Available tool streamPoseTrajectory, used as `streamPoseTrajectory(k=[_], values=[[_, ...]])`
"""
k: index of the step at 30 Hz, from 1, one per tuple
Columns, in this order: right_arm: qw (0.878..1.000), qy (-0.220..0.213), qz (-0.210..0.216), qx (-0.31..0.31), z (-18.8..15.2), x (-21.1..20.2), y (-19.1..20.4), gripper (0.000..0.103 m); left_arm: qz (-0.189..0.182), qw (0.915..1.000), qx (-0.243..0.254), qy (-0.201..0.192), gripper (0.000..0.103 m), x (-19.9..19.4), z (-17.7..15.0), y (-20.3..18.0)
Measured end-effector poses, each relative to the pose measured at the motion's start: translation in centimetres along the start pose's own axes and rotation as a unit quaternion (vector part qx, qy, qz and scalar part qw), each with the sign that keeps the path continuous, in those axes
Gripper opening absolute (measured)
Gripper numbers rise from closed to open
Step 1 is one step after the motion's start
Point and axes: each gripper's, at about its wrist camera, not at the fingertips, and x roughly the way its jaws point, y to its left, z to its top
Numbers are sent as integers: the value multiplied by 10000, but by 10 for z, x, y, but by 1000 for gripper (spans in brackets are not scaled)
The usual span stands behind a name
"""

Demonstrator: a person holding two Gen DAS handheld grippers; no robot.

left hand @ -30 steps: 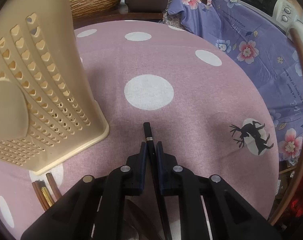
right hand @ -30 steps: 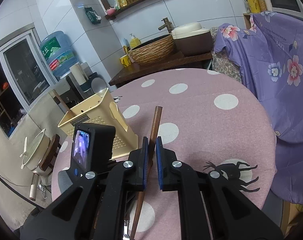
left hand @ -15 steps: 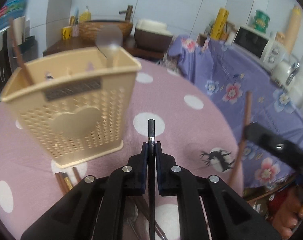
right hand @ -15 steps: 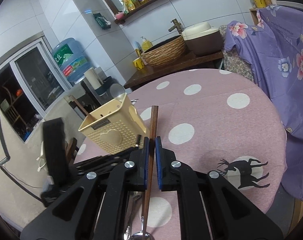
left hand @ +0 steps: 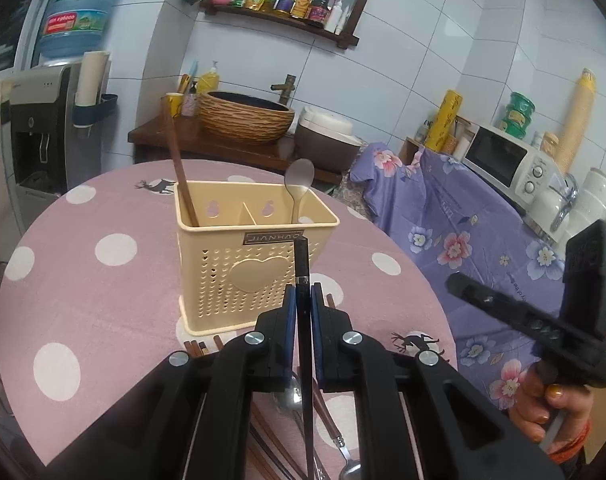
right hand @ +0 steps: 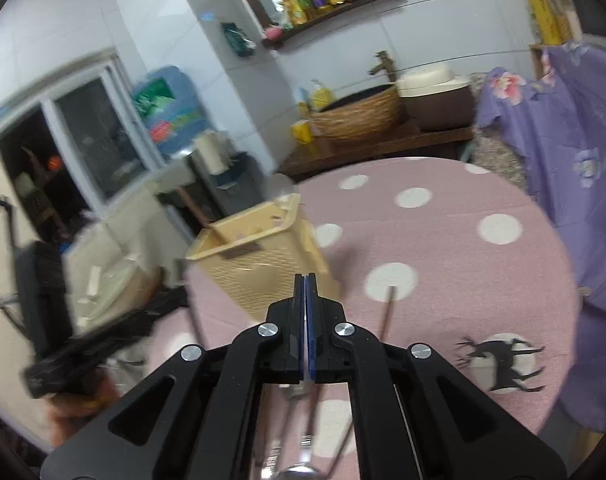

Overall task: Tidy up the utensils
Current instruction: 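Lift both chopsticks and lower them into the beige holder with both tools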

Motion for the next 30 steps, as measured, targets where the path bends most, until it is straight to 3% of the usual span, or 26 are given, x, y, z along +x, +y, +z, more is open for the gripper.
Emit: streamPoseTrajectory(k=[1, 2, 3, 6, 10, 14, 20, 26, 30], values=[[9999, 79, -96, 19, -1, 8, -3, 30, -16, 10000, 0, -8, 8, 0, 0, -1], [9995, 209, -231, 55, -3, 20, -7, 36, -36, 10000, -2, -22, 8, -5, -1, 3], [9988, 343, -330, 62, -5, 31, -11, 41, -53, 10000, -3, -37, 8, -6, -1, 2], [9939, 747, -807, -9, -14, 70, -16, 41, -67, 9999, 7, -106, 8, -13, -4, 3], [9839, 1364, -1132, -231, -29, 123, -18, 35, -38, 9998, 40, -175, 8, -18, -7, 3], [9751, 1589, -1503, -358, -38, 152, -18, 28, -18, 9997, 51, -218, 8, -22, -8, 3], [9698, 1510, -1834, -554, -35, 163, -15, 13, 14, 9996, 102, -249, 8, -21, -8, 1], [9797, 1402, -1407, -256, -31, 158, -23, 8, 44, 9995, 123, -295, 8, -23, -9, 0], [9899, 1022, -976, -96, -21, 129, -24, 7, 62, 9993, 110, -355, 8, -28, -8, 1]])
